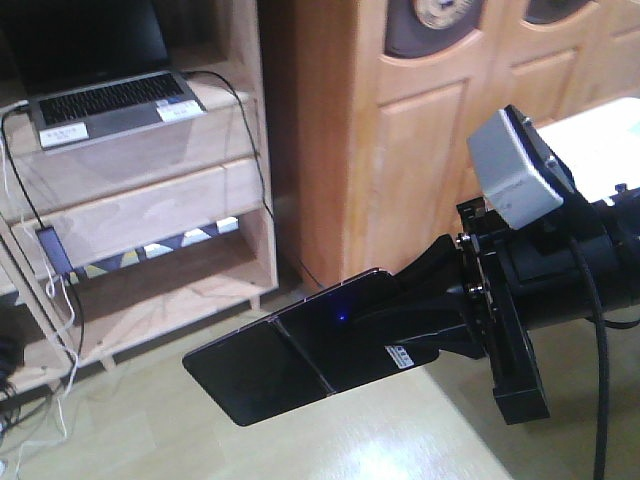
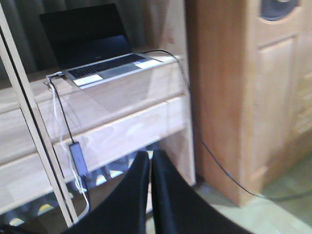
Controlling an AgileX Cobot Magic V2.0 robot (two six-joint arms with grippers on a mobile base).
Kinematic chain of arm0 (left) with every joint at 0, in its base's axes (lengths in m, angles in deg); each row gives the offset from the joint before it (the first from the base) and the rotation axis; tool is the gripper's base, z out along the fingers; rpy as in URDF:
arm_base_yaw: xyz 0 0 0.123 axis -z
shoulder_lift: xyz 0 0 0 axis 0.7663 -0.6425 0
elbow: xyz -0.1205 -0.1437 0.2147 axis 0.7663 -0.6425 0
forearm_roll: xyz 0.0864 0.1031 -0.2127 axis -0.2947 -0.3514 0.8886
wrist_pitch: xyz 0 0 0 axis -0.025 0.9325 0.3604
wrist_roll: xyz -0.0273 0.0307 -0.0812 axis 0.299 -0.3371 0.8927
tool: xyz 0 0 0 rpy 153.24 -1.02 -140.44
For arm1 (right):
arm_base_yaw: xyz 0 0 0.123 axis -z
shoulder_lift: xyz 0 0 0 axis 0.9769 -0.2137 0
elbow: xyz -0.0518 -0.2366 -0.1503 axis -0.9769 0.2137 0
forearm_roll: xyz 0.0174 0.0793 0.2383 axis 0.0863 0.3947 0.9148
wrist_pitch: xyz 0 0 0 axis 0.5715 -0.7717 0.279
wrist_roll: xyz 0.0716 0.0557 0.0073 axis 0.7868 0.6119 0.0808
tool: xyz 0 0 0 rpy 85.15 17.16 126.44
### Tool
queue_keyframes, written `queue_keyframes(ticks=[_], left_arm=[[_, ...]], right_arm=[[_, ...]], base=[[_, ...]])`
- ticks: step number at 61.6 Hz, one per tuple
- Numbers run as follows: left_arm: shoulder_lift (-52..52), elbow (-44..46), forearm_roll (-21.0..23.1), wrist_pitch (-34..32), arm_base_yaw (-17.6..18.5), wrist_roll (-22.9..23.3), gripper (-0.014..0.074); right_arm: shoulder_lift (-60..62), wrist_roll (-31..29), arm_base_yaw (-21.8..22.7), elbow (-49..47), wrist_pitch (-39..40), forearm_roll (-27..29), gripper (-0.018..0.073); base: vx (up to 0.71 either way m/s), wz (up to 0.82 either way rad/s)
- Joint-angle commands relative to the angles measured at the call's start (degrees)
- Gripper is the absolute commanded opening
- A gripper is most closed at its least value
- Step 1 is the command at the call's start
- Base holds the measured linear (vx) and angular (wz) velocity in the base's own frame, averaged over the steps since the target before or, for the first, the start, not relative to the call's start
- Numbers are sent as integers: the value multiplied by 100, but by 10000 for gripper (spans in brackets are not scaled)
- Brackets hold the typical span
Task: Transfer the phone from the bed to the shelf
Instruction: 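Approach the wooden shelf above the laptop with the held phone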
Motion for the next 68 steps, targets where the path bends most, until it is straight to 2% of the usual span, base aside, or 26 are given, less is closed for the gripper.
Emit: queue_keyframes(ticks=[1,39,68], left_arm=[[24,132,52,-415,-7,33,1],[24,132,52,-415,-7,33,1],[24,132,52,-415,-7,33,1]], right_arm=[[139,16,9,-143,-381,499,-2],[139,16,9,-143,-381,499,-2],[139,16,9,-143,-370,499,-2]], base=[[51,24],[48,26],[35,40]])
